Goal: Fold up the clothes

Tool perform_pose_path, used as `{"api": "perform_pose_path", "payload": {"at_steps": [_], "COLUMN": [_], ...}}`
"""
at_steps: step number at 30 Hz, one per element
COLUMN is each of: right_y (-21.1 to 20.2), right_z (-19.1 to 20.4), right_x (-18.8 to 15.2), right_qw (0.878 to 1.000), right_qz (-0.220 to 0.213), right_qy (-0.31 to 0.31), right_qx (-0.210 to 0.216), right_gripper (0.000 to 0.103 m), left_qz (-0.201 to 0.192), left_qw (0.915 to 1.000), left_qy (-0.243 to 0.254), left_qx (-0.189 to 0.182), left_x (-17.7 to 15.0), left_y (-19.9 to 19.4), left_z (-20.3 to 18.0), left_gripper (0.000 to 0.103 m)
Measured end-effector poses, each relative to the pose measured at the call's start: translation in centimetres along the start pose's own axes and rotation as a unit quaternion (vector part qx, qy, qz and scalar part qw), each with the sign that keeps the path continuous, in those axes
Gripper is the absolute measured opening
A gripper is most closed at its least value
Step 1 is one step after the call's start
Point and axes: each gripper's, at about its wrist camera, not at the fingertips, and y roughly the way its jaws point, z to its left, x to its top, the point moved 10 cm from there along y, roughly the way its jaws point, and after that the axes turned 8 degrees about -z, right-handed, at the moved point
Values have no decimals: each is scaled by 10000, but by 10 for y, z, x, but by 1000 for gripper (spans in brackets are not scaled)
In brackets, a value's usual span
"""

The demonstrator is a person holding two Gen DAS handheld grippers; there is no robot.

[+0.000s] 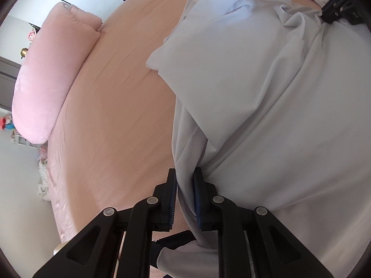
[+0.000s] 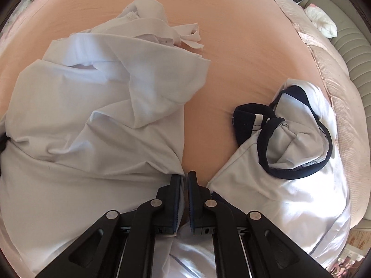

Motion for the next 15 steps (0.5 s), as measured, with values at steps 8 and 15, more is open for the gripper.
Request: {"api": "perform_pose_path", "payload": {"at_steps": [8,15], "right_y": [1,2], "right_z": [-9,-18], "right_x": [-9,-11], "right_qw": [9995,9991], "right_qz": [206,416], "right_qy": [-135,75], "right_qx": [-194,-35], "right_gripper": [4,4], "left_qz": [332,584], "left_qw": [9985,9965], "left_qy": [-322,-498], "left_qx": [-290,-332], "left_x": [-6,-16], "left_y": [-2,-16], "left_z": [3,-3], "left_gripper": [14,15]}}
